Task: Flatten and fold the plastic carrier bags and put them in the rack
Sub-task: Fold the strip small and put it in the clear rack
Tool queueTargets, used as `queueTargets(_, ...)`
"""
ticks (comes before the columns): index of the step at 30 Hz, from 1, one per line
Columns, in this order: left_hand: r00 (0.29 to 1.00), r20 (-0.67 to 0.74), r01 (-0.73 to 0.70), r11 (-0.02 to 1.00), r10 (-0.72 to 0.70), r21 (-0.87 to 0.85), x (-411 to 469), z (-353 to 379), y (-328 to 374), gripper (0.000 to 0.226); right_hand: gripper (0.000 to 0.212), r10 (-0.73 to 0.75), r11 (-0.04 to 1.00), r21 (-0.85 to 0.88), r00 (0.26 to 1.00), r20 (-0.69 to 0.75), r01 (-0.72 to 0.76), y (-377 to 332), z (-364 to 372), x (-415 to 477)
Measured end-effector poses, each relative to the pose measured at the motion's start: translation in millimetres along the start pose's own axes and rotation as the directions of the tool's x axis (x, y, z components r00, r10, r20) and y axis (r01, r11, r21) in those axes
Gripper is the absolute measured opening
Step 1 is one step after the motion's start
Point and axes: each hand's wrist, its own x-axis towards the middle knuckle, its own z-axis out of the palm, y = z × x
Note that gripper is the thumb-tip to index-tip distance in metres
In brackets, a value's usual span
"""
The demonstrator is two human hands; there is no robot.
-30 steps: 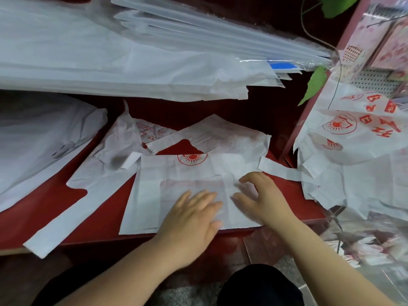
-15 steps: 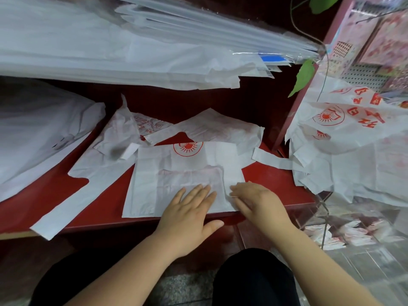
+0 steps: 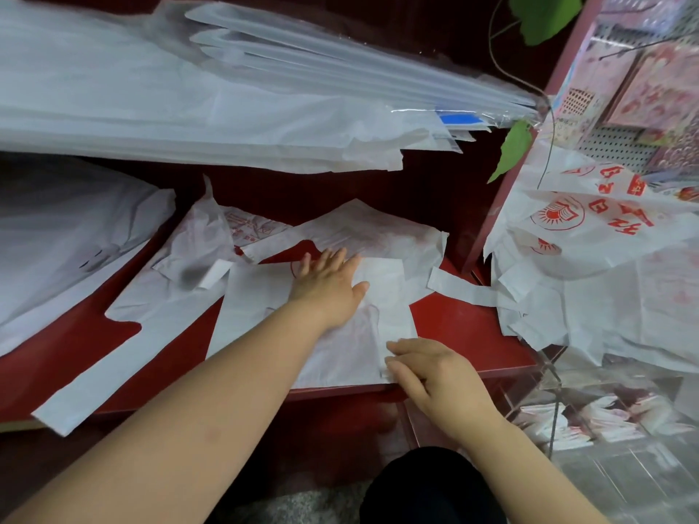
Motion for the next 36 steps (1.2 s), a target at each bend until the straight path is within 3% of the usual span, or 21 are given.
queueTargets(4,0.994,0.086,0.065,0.998,-0.065,0.004,11,17,-10,0.058,0.044,0.104,0.989,0.099,0.992,0.070,-0.111,2,-12,14)
queueTargets(7,0.994,0.081,0.071,0.997,-0.071,-0.003,11,22,-12,0.056,0.029,0.133,0.978,0.162,0.991,-0.011,-0.129,2,-18,49)
queueTargets(8,0.994,0.082,0.072,0.997,-0.072,0.001,11,22,-12,0.055,0.021,0.130,0.982,0.142,0.991,-0.017,-0.126,2,-16,63)
queueTargets(11,0.995,0.063,0.076,0.997,-0.076,0.011,12,24,-12,0.055,0.044,0.171,0.981,-0.122,0.967,0.189,-0.150,1,3,98)
queueTargets(13,0.996,0.054,0.070,0.998,-0.070,0.006,11,25,-12,0.054,0.048,0.229,0.961,-0.223,0.926,0.299,-0.165,4,17,107)
queueTargets(19,0.994,0.024,0.105,0.994,-0.105,0.007,13,26,-13,0.056,0.053,0.332,0.932,-0.266,0.877,0.347,-0.247,13,28,105)
queueTargets(27,0.954,0.022,0.298,0.955,-0.298,0.003,-8,12,-71,0.062,0.055,0.355,0.919,-0.291,0.875,0.328,-0.264,14,25,101)
queueTargets(32,0.955,0.048,0.296,0.951,-0.292,-0.096,-41,3,-90,0.063,0.058,0.355,0.916,-0.303,0.884,0.304,-0.264,16,28,100)
queueTargets(34,0.966,0.059,0.258,0.948,-0.251,-0.185,-63,1,-92,0.063,0.064,0.348,0.923,-0.259,0.907,0.239,-0.285,16,29,101)
queueTargets(36,0.981,0.055,0.193,0.944,-0.185,-0.269,-88,3,-91,0.066,0.066,0.324,0.940,-0.134,0.944,0.065,-0.313,16,26,99)
